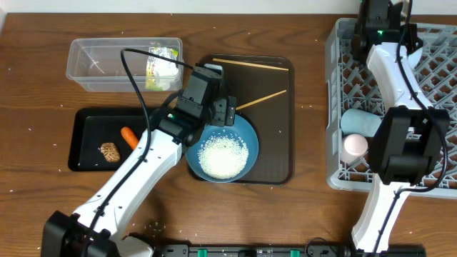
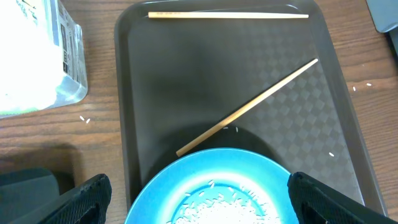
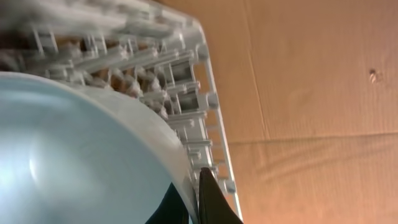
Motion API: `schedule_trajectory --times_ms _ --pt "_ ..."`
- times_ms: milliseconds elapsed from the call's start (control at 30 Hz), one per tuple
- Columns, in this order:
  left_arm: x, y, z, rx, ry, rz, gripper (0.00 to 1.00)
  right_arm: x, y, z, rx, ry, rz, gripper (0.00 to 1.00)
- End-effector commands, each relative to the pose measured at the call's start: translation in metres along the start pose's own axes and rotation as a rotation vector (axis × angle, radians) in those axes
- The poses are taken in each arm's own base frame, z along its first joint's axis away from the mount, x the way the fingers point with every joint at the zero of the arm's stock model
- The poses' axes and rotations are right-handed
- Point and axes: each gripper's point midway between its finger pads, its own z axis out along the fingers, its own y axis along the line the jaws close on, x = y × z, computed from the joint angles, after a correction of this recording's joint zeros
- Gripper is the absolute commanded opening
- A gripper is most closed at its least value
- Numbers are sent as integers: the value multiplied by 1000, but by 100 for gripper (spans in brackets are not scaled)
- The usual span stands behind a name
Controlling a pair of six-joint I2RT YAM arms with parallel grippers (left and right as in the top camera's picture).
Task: Sort waste into correct bins and load items into the dishwasher rack
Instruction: 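Place the small bowl in the gray rack and withdraw the right gripper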
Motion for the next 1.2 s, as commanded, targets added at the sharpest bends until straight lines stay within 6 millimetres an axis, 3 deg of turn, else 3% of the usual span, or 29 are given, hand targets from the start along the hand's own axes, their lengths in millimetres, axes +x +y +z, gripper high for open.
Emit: schedule_trajectory --times_ms 0,733,967,1167 --pt "-3 3 1 -12 -2 -2 91 6 -1 -6 34 18 59 2" --pt "-2 3 1 -12 -1 -2 92 14 27 -41 -35 6 1 3" --pt "-2 3 1 -12 -1 -1 92 32 34 -56 -49 39 -145 42" --pt "-2 3 1 -13 -1 -2 92 25 47 -88 -69 -21 -134 86"
